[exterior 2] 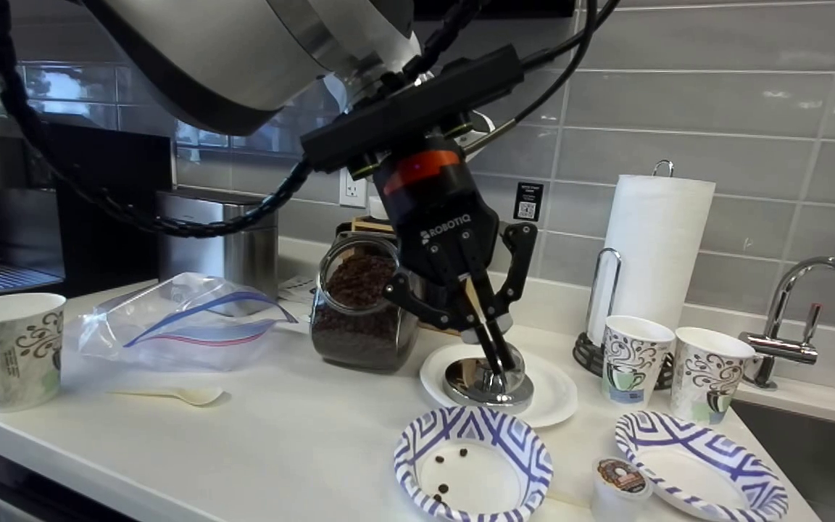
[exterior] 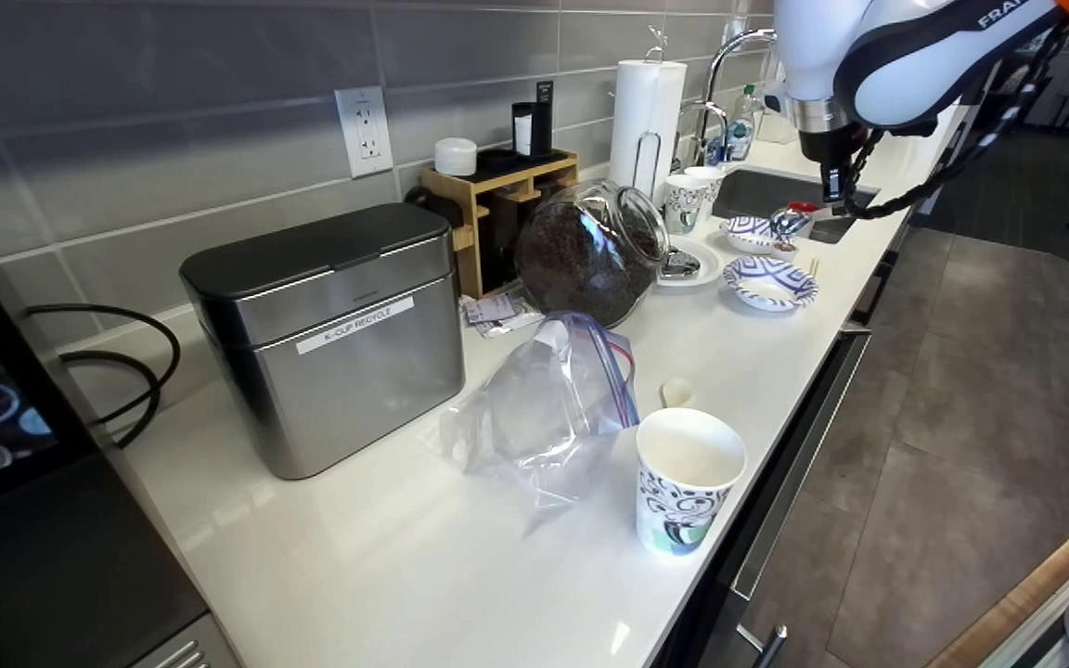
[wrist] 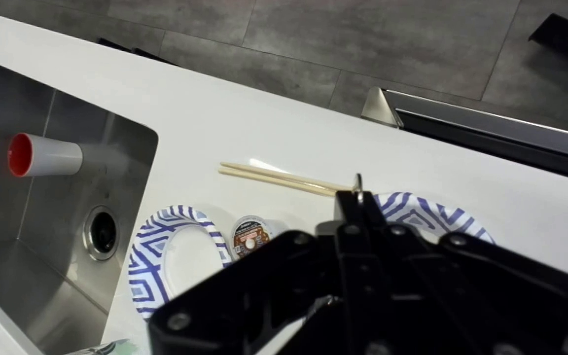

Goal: Use the spoon to put some of the contents of the jar in the plate

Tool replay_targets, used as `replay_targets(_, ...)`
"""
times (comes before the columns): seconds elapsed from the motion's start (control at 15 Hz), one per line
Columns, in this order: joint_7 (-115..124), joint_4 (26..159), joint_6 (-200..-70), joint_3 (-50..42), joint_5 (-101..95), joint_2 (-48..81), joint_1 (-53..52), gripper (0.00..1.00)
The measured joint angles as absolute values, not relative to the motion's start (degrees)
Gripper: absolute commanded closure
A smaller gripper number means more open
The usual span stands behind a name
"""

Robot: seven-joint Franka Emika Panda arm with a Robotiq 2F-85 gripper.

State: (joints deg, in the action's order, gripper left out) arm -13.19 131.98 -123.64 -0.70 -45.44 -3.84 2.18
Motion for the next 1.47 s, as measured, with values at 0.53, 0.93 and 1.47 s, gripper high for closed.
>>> replay_targets(0.53, -37.5, 127.8, -123.6, -6.7, -14.8, -4.7, 3.5, 0.99)
replay_targets(0.93, -54.6, 121.8, -115.6, -9.1, 6.2, -3.1, 4.2, 0.99)
replay_targets(1.47, -65.9, 108.7, -95.2, -8.7, 23.5, 4.7, 5.0, 0.97)
